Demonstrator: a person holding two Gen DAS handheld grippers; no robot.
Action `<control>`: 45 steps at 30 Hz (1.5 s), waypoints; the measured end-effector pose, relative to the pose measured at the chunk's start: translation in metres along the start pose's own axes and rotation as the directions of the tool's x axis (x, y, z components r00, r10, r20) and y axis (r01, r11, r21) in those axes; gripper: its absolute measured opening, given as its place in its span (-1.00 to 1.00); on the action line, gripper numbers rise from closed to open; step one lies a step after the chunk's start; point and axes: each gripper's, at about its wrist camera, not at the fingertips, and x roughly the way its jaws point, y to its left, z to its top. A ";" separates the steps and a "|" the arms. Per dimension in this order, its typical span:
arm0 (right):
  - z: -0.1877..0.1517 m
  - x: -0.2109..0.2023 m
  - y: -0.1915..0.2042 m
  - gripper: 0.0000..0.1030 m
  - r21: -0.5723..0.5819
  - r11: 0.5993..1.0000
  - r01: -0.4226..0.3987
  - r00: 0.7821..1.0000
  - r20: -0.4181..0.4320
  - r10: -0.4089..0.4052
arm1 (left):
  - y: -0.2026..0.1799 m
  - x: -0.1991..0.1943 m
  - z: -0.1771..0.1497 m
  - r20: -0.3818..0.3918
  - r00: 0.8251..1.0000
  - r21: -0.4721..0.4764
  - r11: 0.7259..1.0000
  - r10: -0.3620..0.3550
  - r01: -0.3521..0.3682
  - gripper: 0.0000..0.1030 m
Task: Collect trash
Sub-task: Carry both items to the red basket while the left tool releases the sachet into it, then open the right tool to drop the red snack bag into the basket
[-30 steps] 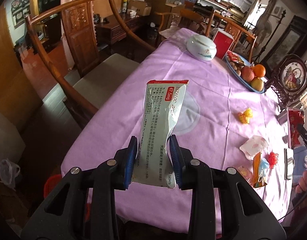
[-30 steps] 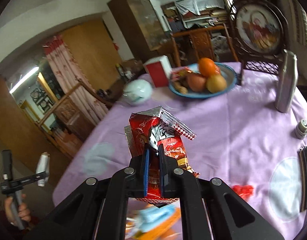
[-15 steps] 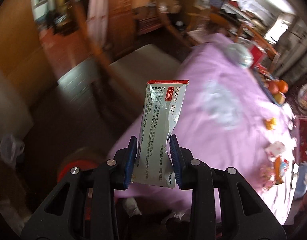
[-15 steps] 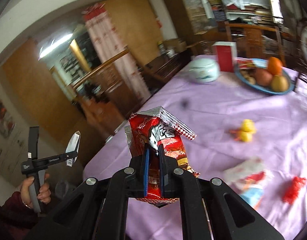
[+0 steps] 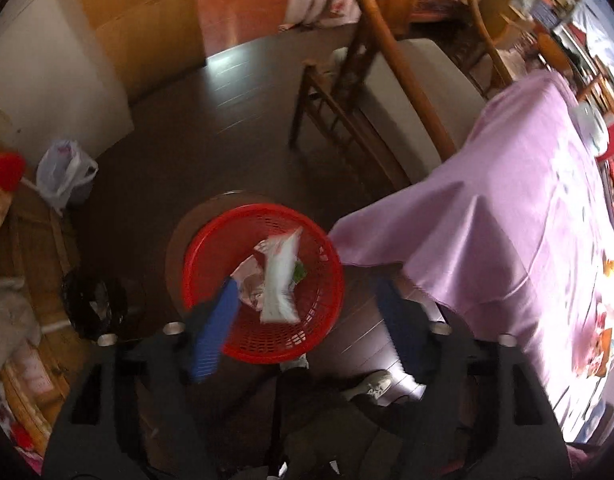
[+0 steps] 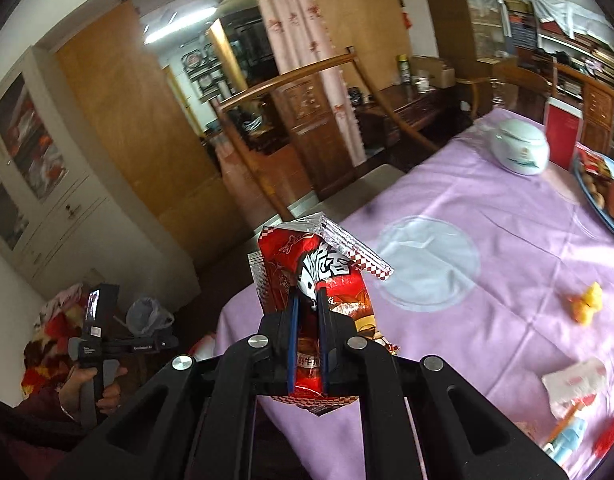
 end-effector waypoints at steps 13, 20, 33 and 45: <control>-0.007 0.086 0.102 -0.82 -0.173 0.952 -0.253 0.941 -0.275 0.200 | 0.065 -0.060 -0.027 0.109 0.991 -0.177 0.983 0.077 -0.056 0.57; -0.034 0.149 0.178 -0.76 -0.244 0.887 -0.393 0.860 -0.438 0.261 | 0.090 -0.077 -0.057 0.120 0.987 -0.233 0.969 0.110 -0.080 0.58; -0.022 0.163 0.196 -0.31 -0.238 0.892 -0.385 0.872 -0.409 0.268 | 0.099 -0.083 -0.059 0.134 0.987 -0.220 0.974 0.090 -0.059 0.58; -0.021 0.088 0.069 -0.30 -0.066 0.989 -0.132 0.967 -0.229 0.114 | -0.015 -0.063 -0.008 0.140 0.989 0.092 0.995 -0.053 0.040 0.58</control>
